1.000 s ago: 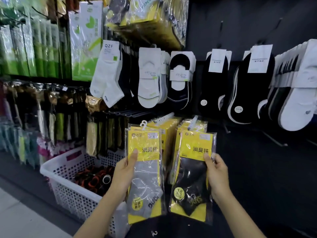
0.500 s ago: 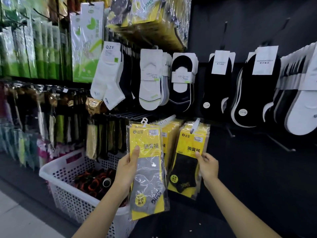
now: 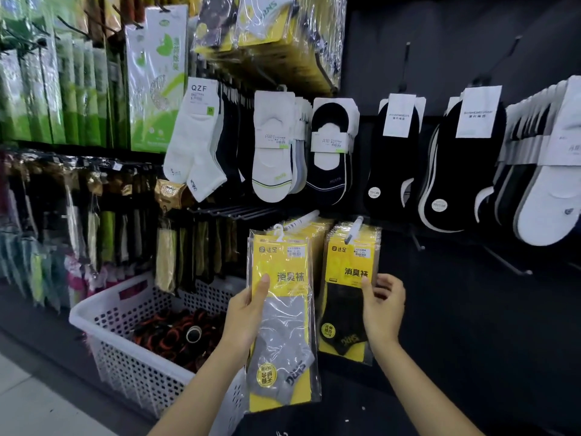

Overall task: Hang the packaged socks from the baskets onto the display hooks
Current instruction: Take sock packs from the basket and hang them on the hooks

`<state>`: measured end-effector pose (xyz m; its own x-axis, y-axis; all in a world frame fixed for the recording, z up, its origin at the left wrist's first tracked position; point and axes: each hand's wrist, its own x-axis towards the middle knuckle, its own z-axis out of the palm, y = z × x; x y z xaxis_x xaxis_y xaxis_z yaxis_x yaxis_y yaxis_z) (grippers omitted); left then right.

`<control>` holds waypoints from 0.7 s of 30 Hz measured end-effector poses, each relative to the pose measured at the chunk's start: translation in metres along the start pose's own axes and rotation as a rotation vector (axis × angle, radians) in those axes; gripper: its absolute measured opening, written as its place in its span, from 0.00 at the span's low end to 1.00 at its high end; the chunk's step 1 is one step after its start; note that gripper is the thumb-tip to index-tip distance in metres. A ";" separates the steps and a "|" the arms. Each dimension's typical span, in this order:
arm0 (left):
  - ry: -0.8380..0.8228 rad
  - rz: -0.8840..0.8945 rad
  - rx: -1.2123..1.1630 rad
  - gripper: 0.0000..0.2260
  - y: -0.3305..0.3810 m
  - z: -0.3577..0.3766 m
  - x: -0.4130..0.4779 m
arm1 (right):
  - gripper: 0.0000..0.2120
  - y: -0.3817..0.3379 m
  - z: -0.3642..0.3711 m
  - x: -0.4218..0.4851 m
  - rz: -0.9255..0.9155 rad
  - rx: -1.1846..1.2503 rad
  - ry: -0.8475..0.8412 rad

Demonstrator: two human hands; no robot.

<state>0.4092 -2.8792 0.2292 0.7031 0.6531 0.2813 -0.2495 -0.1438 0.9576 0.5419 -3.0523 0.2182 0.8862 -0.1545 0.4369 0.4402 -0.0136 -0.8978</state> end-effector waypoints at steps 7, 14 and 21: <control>-0.100 -0.005 -0.166 0.12 -0.001 0.029 -0.011 | 0.08 -0.042 0.006 -0.034 0.129 0.244 -0.442; -0.062 -0.110 -0.155 0.28 0.004 0.029 -0.012 | 0.07 -0.039 -0.002 -0.033 0.192 0.377 -0.429; 0.090 -0.046 -0.077 0.22 0.001 0.003 0.001 | 0.05 -0.031 -0.012 -0.006 0.194 0.275 -0.222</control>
<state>0.4118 -2.8814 0.2307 0.6535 0.7221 0.2270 -0.2707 -0.0571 0.9610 0.5213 -3.0624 0.2428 0.9531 0.0891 0.2892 0.2573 0.2644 -0.9295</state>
